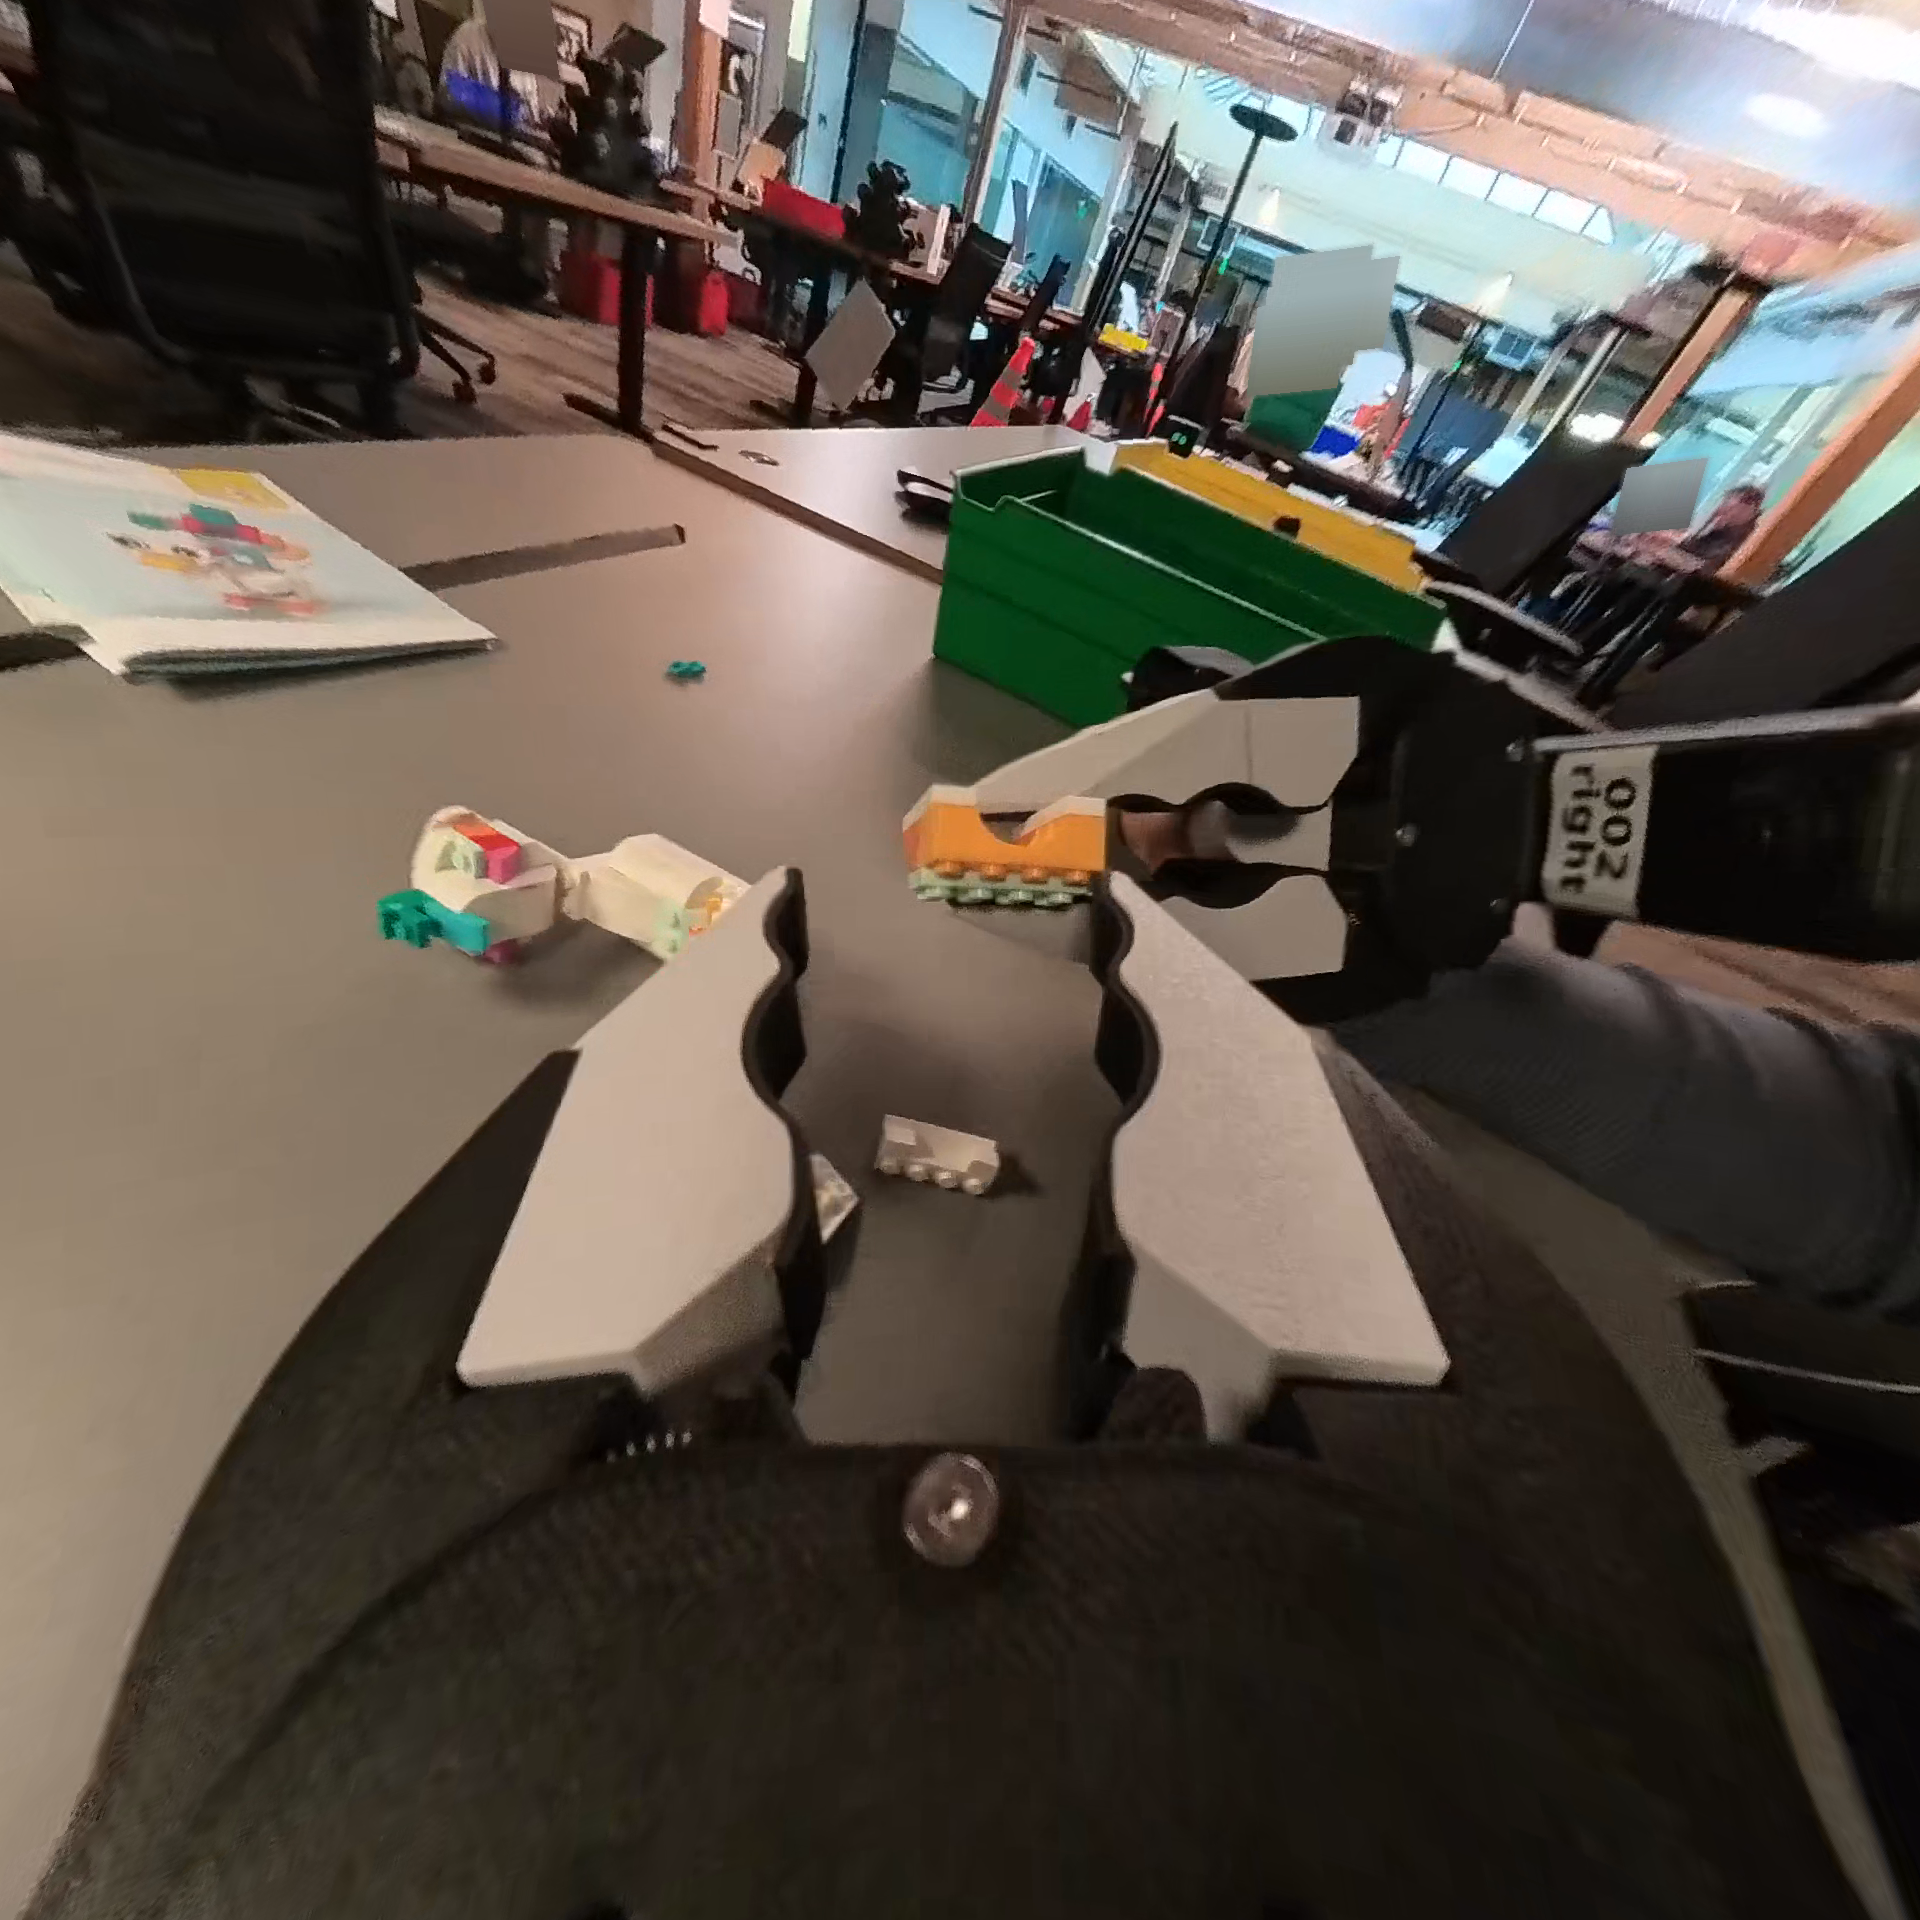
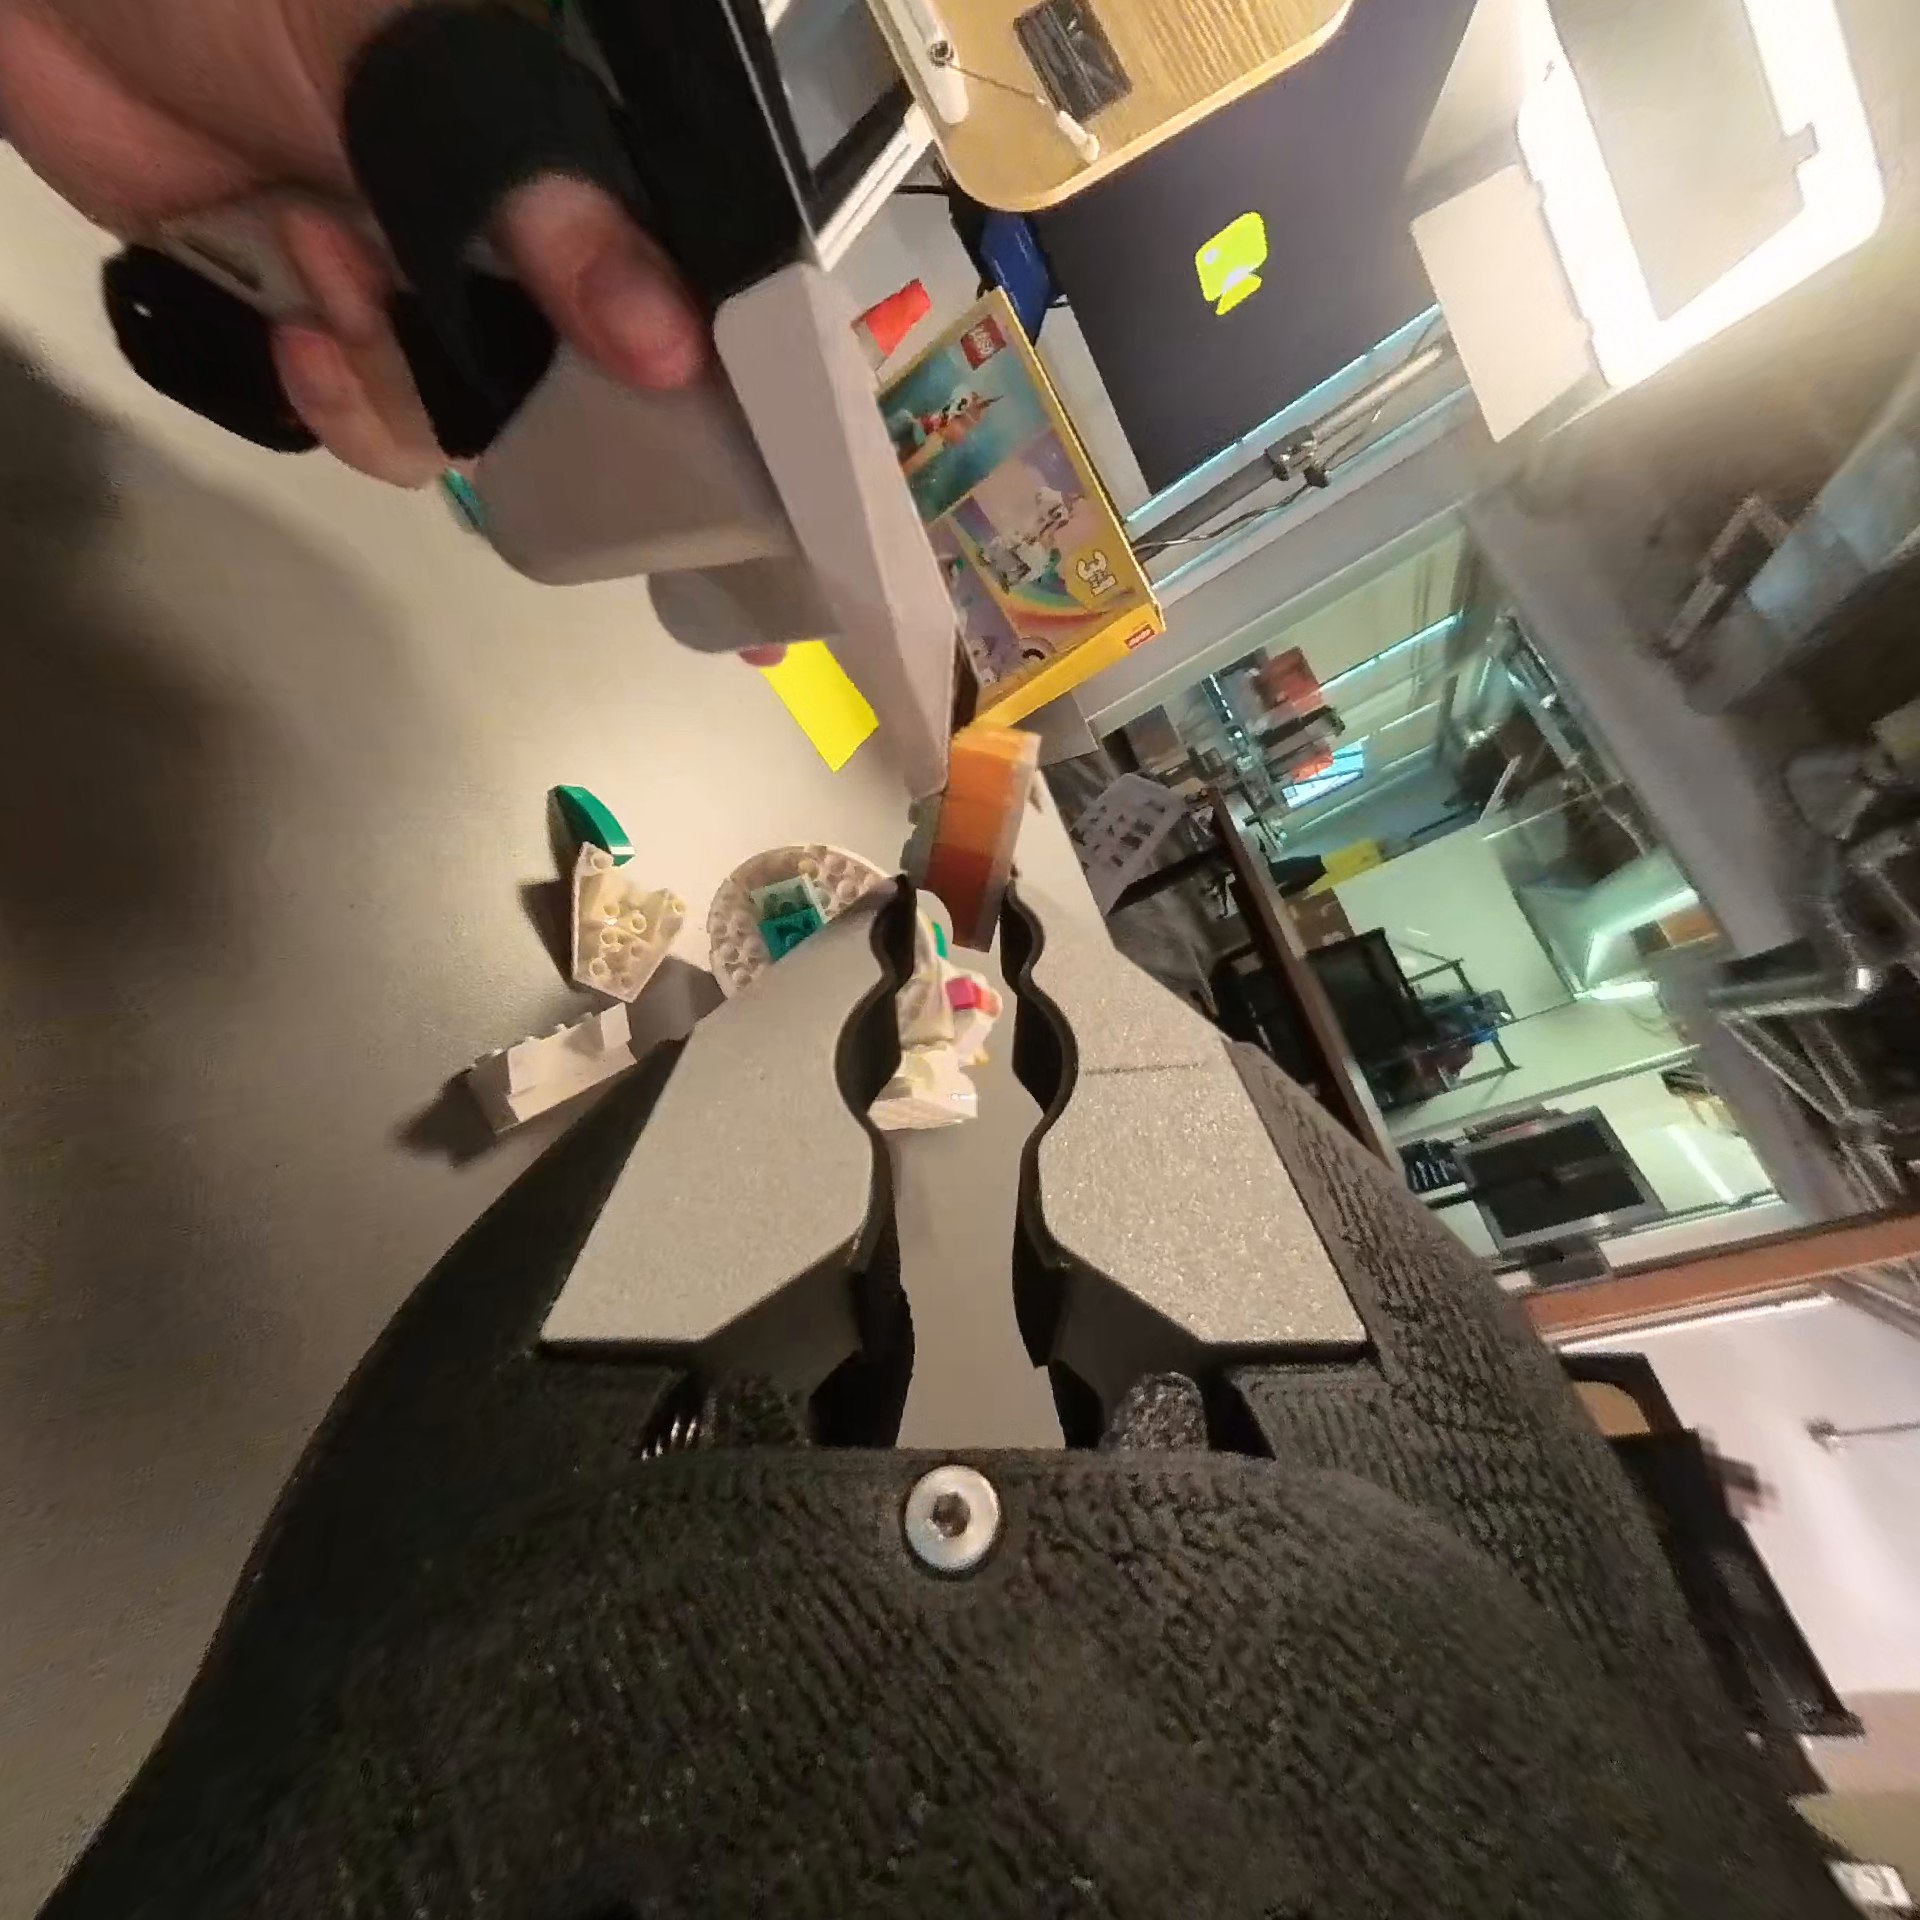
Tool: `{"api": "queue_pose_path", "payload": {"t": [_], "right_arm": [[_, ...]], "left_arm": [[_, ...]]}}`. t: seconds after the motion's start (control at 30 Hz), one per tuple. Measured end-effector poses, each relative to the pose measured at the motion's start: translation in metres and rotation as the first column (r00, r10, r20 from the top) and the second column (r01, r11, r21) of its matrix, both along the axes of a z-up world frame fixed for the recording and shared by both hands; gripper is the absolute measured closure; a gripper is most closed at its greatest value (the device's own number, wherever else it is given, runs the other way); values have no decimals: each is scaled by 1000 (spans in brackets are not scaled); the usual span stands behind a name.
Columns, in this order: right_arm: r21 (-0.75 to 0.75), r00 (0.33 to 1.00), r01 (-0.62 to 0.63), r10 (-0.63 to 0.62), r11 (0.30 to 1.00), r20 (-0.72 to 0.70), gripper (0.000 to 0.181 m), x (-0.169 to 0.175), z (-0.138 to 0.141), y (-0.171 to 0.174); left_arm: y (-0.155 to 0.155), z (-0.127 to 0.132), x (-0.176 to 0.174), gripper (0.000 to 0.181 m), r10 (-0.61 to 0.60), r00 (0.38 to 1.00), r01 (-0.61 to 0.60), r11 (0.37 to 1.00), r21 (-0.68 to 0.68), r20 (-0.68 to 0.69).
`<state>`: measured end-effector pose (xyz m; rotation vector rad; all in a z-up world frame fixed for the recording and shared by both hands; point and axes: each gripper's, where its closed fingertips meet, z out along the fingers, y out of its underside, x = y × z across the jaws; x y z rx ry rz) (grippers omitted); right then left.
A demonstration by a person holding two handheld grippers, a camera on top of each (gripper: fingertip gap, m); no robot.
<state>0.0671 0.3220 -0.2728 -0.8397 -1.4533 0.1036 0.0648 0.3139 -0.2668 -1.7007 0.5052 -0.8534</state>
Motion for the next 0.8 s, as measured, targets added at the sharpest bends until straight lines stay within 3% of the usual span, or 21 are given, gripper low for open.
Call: {"api": "queue_pose_path", "payload": {"t": [0.2, 0.47, 0.57, 0.6, 0.67, 0.73, 0.8], "right_arm": [[21, 1000, 27, -27, 999, 3, 168, -1, 0, 2], [-2, 999, 1, -1, 1000, 34, 167, -7, -7, -3], [-200, 991, -98, 113, 975, 68, 144, -5, -21, -12], [-332, 982, -150, 179, 931, 57, 143, -4, -25, -18], [-574, 946, -272, 324, 772, -13, 143, -3, -26, -40], [-709, 906, -323, 422, 627, -40, 142, 0, -31, -59], [-768, 870, -362, 488, 528, -74, 142, -1, -32, -74]], "left_arm": [[1, 4, -1, 133, 109, 979, -77, 980, 183, -172], [-1, -1, 5, 147, 80, 977, -42, 981, 189, -195], [-6, -13, 0, 148, 36, 936, 31, 982, 184, -349], [-12, -18, -1, 148, -2, 909, 90, 977, 192, -416], [-30, -29, 2, 147, -114, 857, 221, 962, 160, -502], [-49, -36, 7, 148, -236, 821, 336, 936, 106, -519], [-61, -40, 8, 147, -327, 800, 400, 916, 40, -503]]}}
